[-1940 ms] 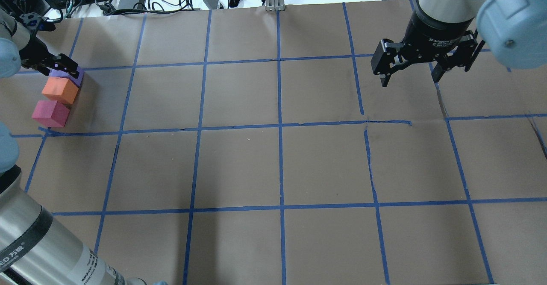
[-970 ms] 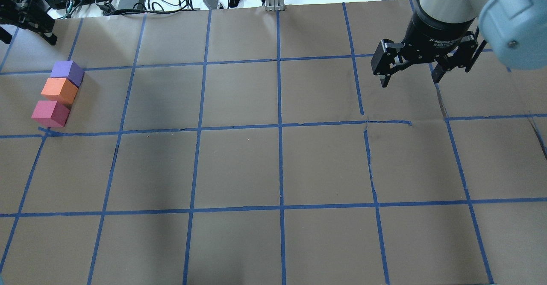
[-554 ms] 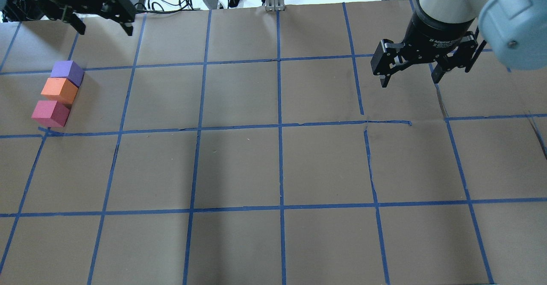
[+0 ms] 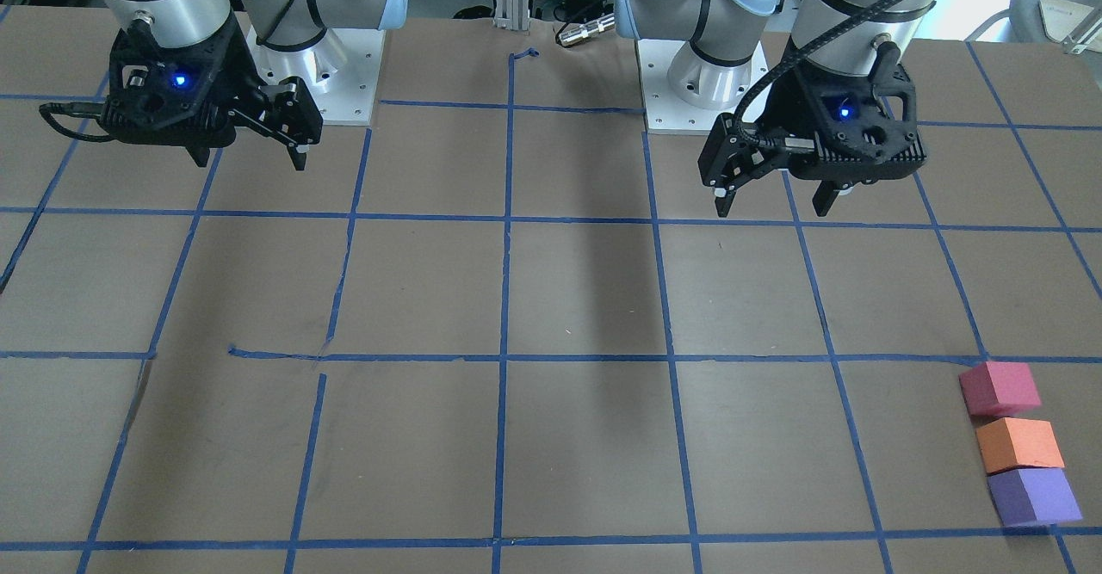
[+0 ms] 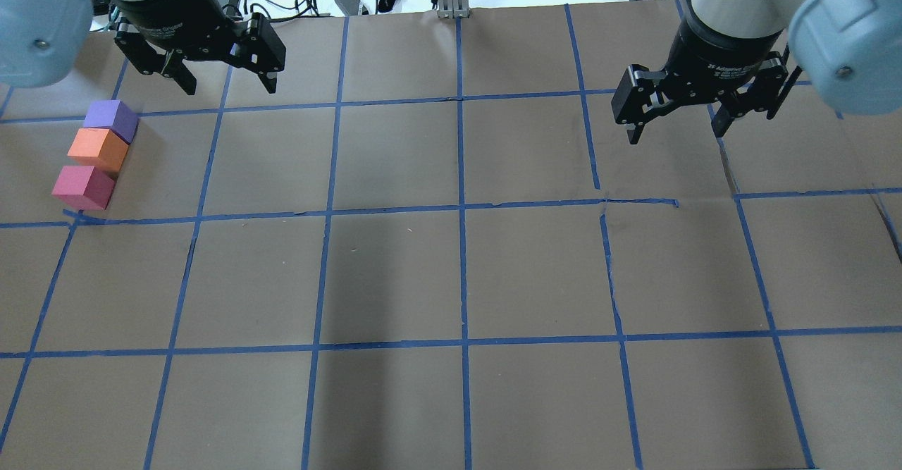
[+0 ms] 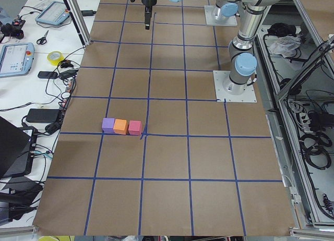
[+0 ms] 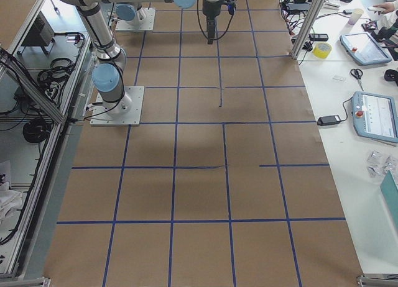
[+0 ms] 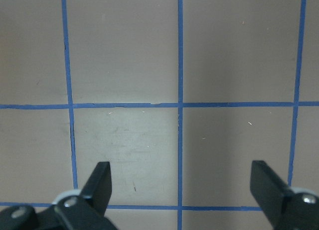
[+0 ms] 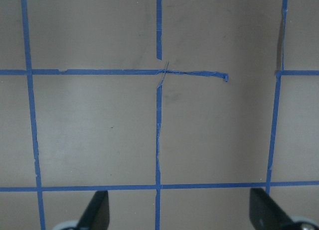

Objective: Arrange blocks in a line

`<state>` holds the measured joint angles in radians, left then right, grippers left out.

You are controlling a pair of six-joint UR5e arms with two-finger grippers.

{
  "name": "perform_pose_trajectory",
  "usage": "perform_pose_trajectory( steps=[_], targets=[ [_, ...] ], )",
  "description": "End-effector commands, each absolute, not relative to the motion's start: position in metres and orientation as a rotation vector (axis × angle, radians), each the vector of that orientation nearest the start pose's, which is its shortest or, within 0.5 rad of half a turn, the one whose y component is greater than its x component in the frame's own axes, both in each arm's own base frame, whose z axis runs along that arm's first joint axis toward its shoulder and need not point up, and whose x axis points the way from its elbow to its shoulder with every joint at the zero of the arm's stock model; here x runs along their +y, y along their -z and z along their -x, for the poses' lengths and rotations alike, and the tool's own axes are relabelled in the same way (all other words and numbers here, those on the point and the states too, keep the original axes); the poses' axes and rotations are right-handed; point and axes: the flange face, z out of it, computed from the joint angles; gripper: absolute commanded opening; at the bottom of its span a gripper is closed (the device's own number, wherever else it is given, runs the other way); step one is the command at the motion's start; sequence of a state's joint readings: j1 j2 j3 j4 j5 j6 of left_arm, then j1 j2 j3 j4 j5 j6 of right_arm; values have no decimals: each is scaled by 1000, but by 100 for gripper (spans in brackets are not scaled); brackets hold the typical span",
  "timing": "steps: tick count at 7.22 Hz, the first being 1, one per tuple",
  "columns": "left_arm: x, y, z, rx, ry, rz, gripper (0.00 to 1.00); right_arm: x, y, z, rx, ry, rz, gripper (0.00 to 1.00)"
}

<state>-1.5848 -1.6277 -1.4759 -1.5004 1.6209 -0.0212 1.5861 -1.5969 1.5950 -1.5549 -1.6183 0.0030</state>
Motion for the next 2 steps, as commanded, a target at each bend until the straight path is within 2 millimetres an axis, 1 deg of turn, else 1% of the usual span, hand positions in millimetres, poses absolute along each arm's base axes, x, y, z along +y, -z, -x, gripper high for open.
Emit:
perform_pose_trajectory(
  steps=[1,2],
  targets=[
    [-524,-512,135,3094,165,23,100,-477,-487,-136,3189,-24,20,100],
    [-524,-515,135,3105,175,24,100,-477,-487,-136,3189,-21,20,100]
  ],
)
